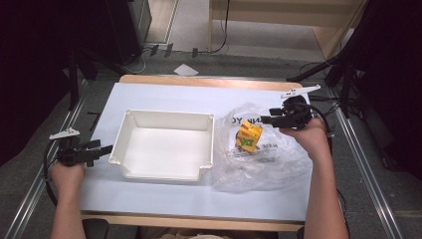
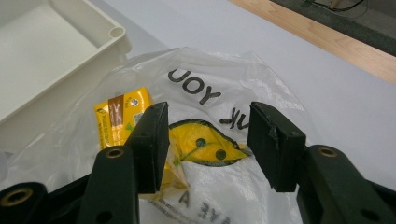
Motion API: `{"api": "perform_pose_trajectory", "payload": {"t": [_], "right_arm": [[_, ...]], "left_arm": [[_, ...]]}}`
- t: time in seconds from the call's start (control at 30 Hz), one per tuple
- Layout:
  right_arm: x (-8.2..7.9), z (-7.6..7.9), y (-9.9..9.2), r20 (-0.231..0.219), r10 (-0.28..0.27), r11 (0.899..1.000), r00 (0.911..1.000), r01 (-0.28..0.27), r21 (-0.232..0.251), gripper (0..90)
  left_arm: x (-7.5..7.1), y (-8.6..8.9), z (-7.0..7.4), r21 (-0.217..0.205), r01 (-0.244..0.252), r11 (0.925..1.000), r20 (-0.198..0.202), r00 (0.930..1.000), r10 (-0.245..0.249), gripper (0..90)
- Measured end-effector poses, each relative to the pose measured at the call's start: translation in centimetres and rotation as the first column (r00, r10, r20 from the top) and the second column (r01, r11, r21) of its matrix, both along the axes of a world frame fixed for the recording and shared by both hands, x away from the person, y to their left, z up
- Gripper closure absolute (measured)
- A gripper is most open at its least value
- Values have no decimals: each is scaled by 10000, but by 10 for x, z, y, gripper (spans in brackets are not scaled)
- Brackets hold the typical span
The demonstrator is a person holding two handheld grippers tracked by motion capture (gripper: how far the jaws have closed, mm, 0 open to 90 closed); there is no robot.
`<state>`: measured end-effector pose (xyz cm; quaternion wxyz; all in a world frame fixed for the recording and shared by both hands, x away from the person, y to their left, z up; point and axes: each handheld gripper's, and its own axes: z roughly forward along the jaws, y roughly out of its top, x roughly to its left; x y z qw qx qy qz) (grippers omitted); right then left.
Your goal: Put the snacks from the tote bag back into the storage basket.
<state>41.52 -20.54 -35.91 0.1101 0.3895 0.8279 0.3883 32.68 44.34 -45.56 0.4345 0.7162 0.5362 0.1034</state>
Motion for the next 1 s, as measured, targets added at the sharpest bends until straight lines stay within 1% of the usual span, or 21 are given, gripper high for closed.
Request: {"api": "perform_pose_trajectory", "payload": {"t": [0.13,0.17,0.3,0.37,0.47,0.57,0.8,0.87,1.0], "right_arm": [[-2,4,2,103,92,9999,9999,-91,-96,497],[-4,6,3,40,57,9999,10000,-56,-104,498],[-7,12,6,75,232,9996,9997,-231,-188,498],[-8,14,9,145,294,9990,9995,-289,-339,498],[-11,17,12,100,398,9980,9992,-393,-492,497],[-13,19,16,73,615,9966,9981,-610,-554,495],[-16,18,26,-143,1049,9914,9944,-1057,-770,490],[-16,16,30,-161,1321,9872,9911,-1330,-881,488],[-16,13,37,-327,1495,9834,9882,-1521,-988,484]], "left_arm": [[0,0,0,0,-9,10000,4,10000,9,216],[0,0,0,8,-10,10000,0,10000,10,216],[0,0,0,18,-9,10000,-3,10000,9,216],[0,0,0,11,-8,10000,-1,10000,8,216],[0,0,0,29,3,10000,-13,10000,-3,216],[0,0,0,26,2,10000,-13,10000,-2,215],[0,0,0,30,-5,10000,-12,10000,5,215],[0,0,0,33,-14,10000,-10,10000,14,216],[0,0,0,36,-11,10000,-17,10000,11,216]]}}
